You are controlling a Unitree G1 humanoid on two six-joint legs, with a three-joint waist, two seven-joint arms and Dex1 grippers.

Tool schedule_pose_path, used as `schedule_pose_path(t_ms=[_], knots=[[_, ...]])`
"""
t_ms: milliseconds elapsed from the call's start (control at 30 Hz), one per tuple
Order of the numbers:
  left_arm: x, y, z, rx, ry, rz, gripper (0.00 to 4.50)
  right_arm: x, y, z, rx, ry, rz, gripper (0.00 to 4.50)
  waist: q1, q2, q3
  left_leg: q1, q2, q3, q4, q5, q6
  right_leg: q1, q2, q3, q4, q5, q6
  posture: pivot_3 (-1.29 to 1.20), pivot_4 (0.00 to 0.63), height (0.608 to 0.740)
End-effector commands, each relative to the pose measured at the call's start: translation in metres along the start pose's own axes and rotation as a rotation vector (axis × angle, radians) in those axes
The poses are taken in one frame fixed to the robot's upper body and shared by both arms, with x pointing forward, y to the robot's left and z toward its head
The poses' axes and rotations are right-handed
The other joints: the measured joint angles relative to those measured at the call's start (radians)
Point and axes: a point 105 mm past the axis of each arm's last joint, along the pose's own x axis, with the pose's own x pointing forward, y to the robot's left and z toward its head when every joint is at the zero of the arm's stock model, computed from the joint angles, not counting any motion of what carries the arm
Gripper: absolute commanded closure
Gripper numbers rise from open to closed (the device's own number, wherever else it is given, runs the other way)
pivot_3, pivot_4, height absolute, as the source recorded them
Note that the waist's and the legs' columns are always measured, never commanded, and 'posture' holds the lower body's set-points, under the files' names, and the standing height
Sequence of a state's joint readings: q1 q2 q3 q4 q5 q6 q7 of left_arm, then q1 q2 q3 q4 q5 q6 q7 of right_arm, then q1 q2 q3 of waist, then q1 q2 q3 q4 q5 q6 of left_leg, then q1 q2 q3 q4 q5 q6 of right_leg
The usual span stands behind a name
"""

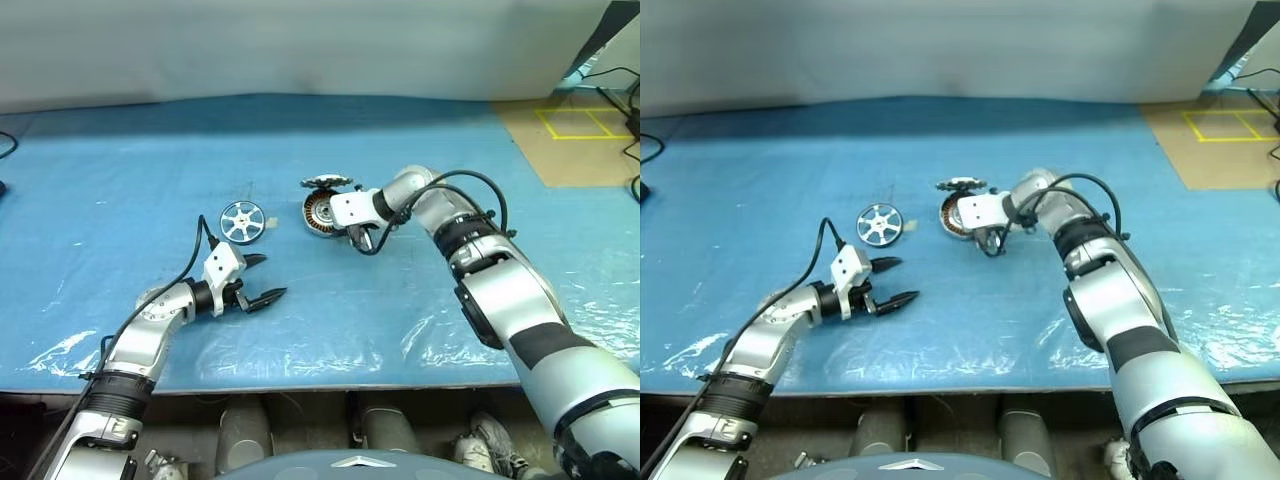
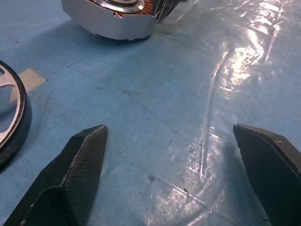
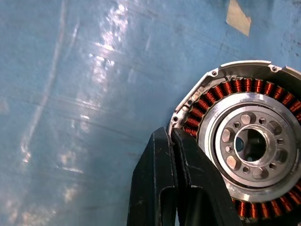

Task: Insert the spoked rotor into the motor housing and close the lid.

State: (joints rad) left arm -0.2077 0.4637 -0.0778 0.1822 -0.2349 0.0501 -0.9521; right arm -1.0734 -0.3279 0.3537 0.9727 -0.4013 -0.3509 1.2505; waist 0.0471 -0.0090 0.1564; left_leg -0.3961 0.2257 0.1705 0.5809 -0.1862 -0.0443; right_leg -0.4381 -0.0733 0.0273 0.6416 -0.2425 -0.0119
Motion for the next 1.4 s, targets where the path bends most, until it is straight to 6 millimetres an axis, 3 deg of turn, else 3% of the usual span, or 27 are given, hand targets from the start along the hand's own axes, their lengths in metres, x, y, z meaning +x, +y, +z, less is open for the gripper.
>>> schedule_pose_path(t_ms=[33,167,367,467,633,733,1000,1167,1400], knots=[[-0.002,0.001,0.002,0.022,-0.017,-0.008,0.0,-0.002,0.01,0.014,-0.006,-0.052,-0.003,4.46,0.0,0.0,0.0,0.0,0.0,0.0,0.0,0.0,0.0,0.0,0.0,0.0,0.0,0.0,0.0,0.0,0.15,0.74],[-0.001,0.002,0.0,0.023,-0.014,-0.015,0.0,-0.009,0.019,0.019,0.011,-0.044,-0.036,4.46,0.001,0.0,0.0,0.002,0.0,0.0,0.0,0.002,-0.003,0.001,0.0,0.0,0.0,0.001,0.002,0.0,0.15,0.74],[0.004,-0.004,-0.003,0.02,-0.016,-0.038,0.0,-0.028,0.017,0.023,0.028,-0.018,-0.113,4.46,0.003,0.0,0.0,0.004,-0.001,0.0,0.0,0.001,-0.007,0.003,0.0,0.001,0.0,0.0,0.001,0.0,0.15,0.74],[0.007,-0.005,-0.002,0.021,-0.02,-0.043,0.0,-0.03,0.016,0.018,0.041,-0.003,-0.132,3.84,0.003,0.0,0.0,0.004,-0.001,0.0,0.0,0.001,-0.007,0.003,0.0,0.001,0.0,0.0,0.001,0.0,0.15,0.74],[0.007,-0.003,-0.001,0.023,-0.02,-0.043,0.0,-0.036,0.011,0.035,0.061,-0.087,-0.154,2.18,-0.001,0.0,0.0,0.006,-0.001,0.0,-0.001,0.001,-0.007,0.005,0.0,0.002,0.0,0.0,0.001,0.0,0.15,0.74],[0.007,-0.003,-0.001,0.023,-0.018,-0.044,0.0,-0.036,0.009,0.037,0.06,-0.092,-0.16,2.18,0.0,0.0,0.0,0.007,-0.001,0.0,-0.002,0.001,-0.007,0.005,0.0,0.002,0.0,0.0,0.001,0.0,0.15,0.74],[0.008,-0.003,0.003,0.026,-0.023,-0.054,0.0,-0.023,0.003,0.01,0.049,0.015,-0.138,2.18,-0.001,-0.001,0.0,0.009,-0.001,0.0,-0.002,0.0,-0.008,0.007,0.0,0.002,0.0,0.0,0.0,0.0,0.15,0.74],[0.006,-0.003,0.002,0.022,-0.02,-0.046,0.0,-0.026,0.004,0.017,0.053,-0.039,-0.101,2.18,0.0,-0.001,0.0,0.009,-0.001,0.0,-0.002,0.0,-0.008,0.007,0.0,0.002,-0.001,0.0,0.0,0.0,0.15,0.74],[0.007,-0.005,0.001,0.017,-0.018,-0.05,0.0,-0.031,0.001,0.026,0.062,-0.081,-0.123,0.03,0.0,-0.001,0.0,0.009,-0.001,0.0,-0.002,0.0,-0.008,0.007,0.0,0.002,-0.001,0.0,0.0,0.0,0.15,0.74]])
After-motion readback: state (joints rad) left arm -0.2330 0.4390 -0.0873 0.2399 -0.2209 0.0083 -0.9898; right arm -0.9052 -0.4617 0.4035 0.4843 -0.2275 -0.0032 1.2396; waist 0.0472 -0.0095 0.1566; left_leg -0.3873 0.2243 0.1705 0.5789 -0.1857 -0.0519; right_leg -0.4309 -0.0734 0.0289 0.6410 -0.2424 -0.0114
